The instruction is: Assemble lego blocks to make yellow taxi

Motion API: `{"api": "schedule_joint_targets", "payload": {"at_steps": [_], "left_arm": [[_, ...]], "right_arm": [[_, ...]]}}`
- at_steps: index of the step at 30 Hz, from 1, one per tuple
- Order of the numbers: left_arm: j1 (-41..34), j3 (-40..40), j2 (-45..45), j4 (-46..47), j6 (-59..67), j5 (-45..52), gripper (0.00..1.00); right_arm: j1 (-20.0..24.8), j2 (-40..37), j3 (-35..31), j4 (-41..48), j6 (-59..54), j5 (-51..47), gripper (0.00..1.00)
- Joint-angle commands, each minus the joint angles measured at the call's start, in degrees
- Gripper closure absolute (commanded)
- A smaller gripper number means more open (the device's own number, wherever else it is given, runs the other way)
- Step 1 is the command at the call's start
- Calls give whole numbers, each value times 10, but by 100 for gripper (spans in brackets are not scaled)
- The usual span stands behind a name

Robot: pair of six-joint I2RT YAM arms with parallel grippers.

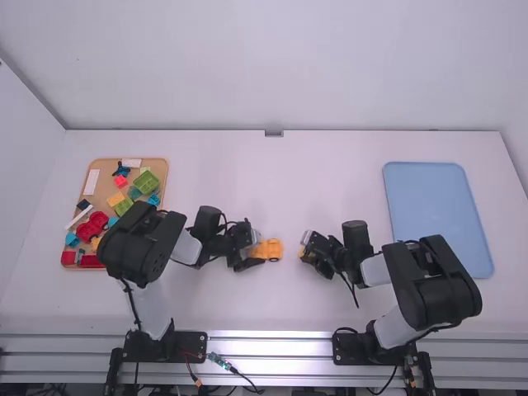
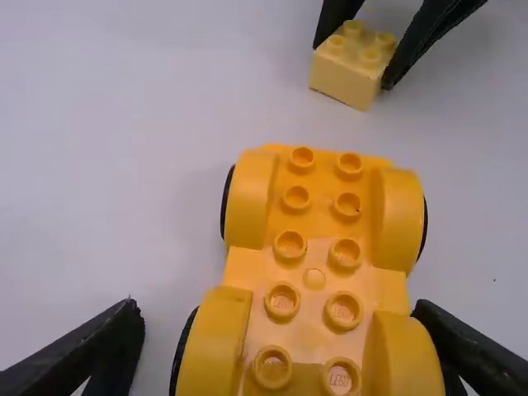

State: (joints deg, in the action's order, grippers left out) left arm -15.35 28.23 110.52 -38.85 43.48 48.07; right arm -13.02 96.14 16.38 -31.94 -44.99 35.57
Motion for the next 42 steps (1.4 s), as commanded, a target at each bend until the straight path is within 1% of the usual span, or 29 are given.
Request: {"api": "schedule_joint_targets", "payload": {"at_steps": [1,2,3,4,8,9,12,16,17,18,21,23,24,25,27,28,31,34,35,40,42], "left_arm": [[-4,4,8,1,4,5,27],[-3,4,8,1,5,5,30],[-4,4,8,1,6,5,32],[-5,4,8,0,8,5,36],[-1,4,8,2,31,3,39],[-1,4,8,3,46,3,39],[-1,4,8,5,56,3,37],[-1,4,8,17,87,2,37],[-1,4,8,20,86,3,36],[-1,4,8,20,78,2,35],[-1,11,8,31,37,0,36],[-1,25,8,64,27,0,38],[-1,27,8,70,29,0,38],[-1,39,8,101,44,-4,38],[-2,53,8,134,45,-22,40],[-1,54,8,137,45,-24,40],[-1,76,8,184,46,-25,42],[-1,86,8,203,46,-25,43],[-1,89,8,210,46,-24,45],[-8,77,9,193,46,-23,46],[-8,61,10,159,36,-23,45]], "right_arm": [[-1,-9,-3,4,2,-1,77],[-1,-9,-3,5,2,-3,78],[-1,-9,-3,5,2,-5,78],[-2,-9,-3,5,2,-7,79],[-2,-9,-3,-1,2,-3,80],[-1,-9,-3,-7,2,11,80],[-2,-9,7,0,2,36,82],[-2,-9,53,73,1,56,88],[-3,-9,70,103,0,56,90],[-6,-9,84,131,-8,56,94],[-19,-9,123,199,-52,56,96],[-31,-9,149,234,-71,51,96],[-33,-9,152,237,-73,50,96],[-42,-9,166,252,-77,43,97],[-51,-9,177,261,-80,35,99],[-52,-9,179,263,-80,34,99],[-61,-9,190,263,-91,37,99],[-71,-9,195,264,-110,48,99],[-75,-9,197,263,-110,49,100],[-81,-9,196,243,-106,52,100],[-79,-9,197,243,-105,58,100]]}}
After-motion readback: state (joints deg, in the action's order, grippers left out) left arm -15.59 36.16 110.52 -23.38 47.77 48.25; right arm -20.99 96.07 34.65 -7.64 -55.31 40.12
